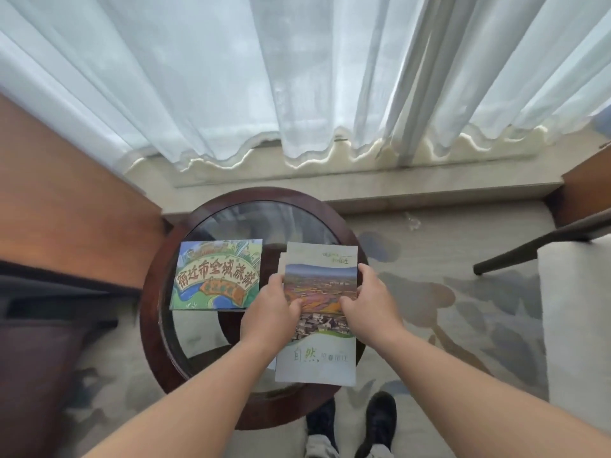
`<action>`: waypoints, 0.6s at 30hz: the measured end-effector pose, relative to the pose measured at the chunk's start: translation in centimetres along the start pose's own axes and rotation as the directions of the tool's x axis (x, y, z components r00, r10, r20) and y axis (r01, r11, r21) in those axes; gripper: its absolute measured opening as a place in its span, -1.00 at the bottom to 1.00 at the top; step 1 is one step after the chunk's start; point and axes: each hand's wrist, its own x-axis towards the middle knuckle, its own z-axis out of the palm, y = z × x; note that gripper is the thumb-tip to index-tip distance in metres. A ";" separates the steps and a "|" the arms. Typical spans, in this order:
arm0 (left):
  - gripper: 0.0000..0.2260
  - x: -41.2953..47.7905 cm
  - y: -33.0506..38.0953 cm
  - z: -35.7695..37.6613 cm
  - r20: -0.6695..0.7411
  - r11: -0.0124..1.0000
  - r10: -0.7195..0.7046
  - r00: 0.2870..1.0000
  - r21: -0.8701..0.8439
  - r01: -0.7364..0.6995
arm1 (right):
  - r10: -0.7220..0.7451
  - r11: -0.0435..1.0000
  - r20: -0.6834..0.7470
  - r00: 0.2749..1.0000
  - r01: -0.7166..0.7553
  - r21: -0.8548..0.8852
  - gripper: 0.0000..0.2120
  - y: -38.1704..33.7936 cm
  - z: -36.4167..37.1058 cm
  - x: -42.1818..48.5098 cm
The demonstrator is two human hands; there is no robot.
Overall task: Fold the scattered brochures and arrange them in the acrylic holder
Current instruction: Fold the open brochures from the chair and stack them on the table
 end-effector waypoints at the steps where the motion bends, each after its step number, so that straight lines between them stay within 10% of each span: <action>1: -0.77 0.6 -0.8 0.5 0.001 1.000 -0.020 1.000 0.003 0.020 | -0.006 1.000 0.018 1.000 0.007 -0.024 -0.48 0.3 1.0 0.7; 18: -0.72 4.2 -4.0 4.5 -0.031 0.995 -0.071 0.997 0.069 0.073 | 0.016 0.973 0.051 0.999 -0.004 -0.231 -0.36 1.9 5.5 4.5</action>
